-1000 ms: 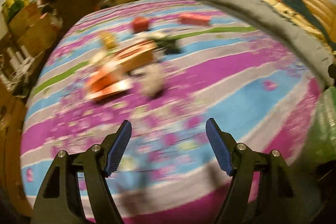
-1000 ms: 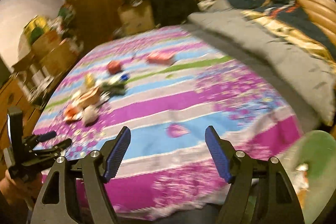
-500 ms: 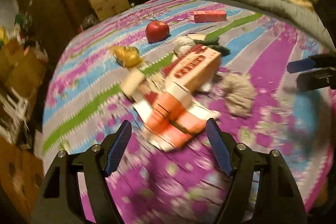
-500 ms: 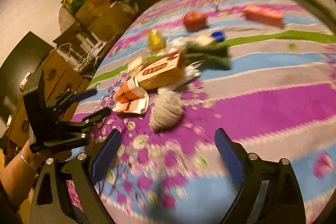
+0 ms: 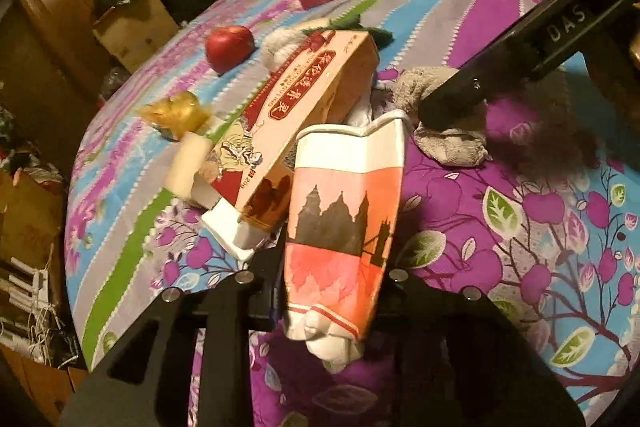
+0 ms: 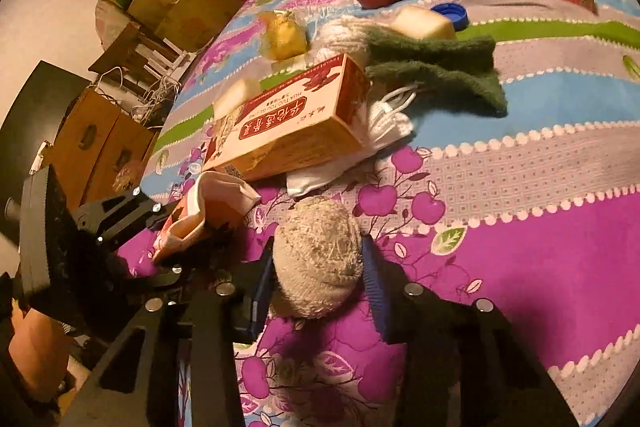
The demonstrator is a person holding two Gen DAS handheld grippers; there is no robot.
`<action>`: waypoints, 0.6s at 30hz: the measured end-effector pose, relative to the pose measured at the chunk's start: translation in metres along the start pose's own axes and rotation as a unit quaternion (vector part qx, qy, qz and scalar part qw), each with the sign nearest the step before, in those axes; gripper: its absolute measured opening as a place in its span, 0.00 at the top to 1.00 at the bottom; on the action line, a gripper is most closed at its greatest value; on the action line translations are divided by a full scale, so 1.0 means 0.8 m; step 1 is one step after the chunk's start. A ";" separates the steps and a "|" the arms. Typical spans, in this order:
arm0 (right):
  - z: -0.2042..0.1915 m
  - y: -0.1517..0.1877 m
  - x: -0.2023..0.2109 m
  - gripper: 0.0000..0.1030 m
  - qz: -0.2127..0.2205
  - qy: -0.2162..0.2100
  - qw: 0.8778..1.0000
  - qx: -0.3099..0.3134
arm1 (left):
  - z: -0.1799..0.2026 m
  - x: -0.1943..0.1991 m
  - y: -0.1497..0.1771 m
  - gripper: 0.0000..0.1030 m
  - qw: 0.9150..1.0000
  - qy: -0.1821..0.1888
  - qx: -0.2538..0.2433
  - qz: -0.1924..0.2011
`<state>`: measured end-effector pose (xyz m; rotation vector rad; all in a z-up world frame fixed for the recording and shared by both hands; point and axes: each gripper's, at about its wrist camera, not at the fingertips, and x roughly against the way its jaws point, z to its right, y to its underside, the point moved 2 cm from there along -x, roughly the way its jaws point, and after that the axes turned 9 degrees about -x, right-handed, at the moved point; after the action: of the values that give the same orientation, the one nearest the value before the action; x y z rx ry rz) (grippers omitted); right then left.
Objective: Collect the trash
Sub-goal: 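Grasp the orange-white paper cup with the left tool while the right tool grasps the sock ball, then lift the paper cup and beige sock ball up off the bed with both tools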
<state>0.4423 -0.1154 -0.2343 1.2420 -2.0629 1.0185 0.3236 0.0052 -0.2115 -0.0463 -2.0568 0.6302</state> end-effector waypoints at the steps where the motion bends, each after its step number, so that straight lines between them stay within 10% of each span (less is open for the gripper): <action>1: 0.000 0.002 0.001 0.62 0.001 -0.004 1.000 0.002 | 0.001 0.006 0.003 0.75 1.000 0.000 0.007 0.001; 10: -0.004 0.046 0.046 0.64 0.021 -0.034 0.999 -0.006 | -0.002 0.078 0.039 0.75 0.988 0.015 0.154 0.009; 18: -0.047 0.119 0.119 0.64 0.059 0.023 0.996 0.063 | 0.016 0.128 0.047 0.75 0.953 -0.061 0.297 -0.017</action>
<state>0.3164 -0.1048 -0.1737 1.1569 -2.0854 1.2378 0.2493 0.0606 -0.1530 0.3854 -1.8990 1.2289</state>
